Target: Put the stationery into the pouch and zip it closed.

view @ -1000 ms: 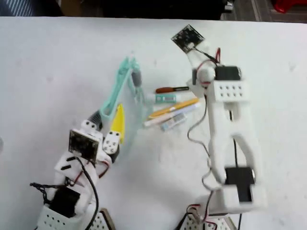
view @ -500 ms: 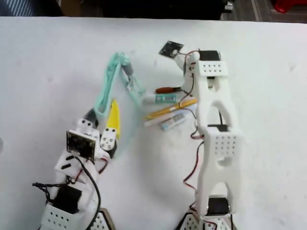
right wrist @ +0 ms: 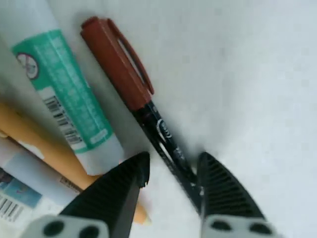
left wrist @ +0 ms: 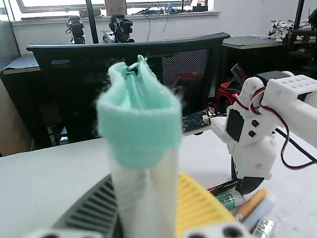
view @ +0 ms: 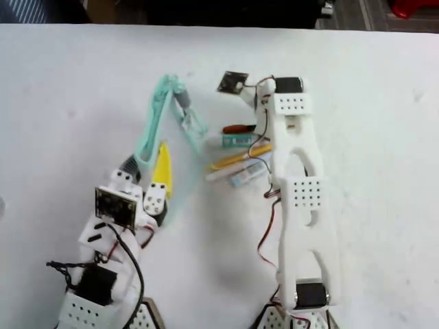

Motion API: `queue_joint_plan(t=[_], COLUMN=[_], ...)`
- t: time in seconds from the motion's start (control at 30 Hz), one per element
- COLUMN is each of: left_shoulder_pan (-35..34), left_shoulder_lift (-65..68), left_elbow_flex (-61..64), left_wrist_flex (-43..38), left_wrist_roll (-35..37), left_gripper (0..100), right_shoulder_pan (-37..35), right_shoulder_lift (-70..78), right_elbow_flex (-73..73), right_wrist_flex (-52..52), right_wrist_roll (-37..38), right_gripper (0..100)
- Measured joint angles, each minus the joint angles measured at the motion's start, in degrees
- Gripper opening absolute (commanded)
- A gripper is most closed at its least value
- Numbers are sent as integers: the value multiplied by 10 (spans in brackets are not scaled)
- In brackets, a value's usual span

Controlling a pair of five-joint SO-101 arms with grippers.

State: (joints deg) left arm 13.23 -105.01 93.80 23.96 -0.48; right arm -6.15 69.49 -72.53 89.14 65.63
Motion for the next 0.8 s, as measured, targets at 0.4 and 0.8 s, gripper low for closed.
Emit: queue_joint_plan(t=[0.4,0.8], left_shoulder_pan=[-4,47], left_shoulder_lift=[1,2], left_elbow_flex=[-97,-105], left_wrist_flex=[193,229], left_wrist_roll=[71,62], left_gripper=[181,58], right_shoulder_pan=[4,87], right_shoulder_lift=[27,-158], right_elbow_flex=[-183,-205], right_wrist_flex=[79,82], right_wrist_roll=[-39,-259], right_gripper=[16,16])
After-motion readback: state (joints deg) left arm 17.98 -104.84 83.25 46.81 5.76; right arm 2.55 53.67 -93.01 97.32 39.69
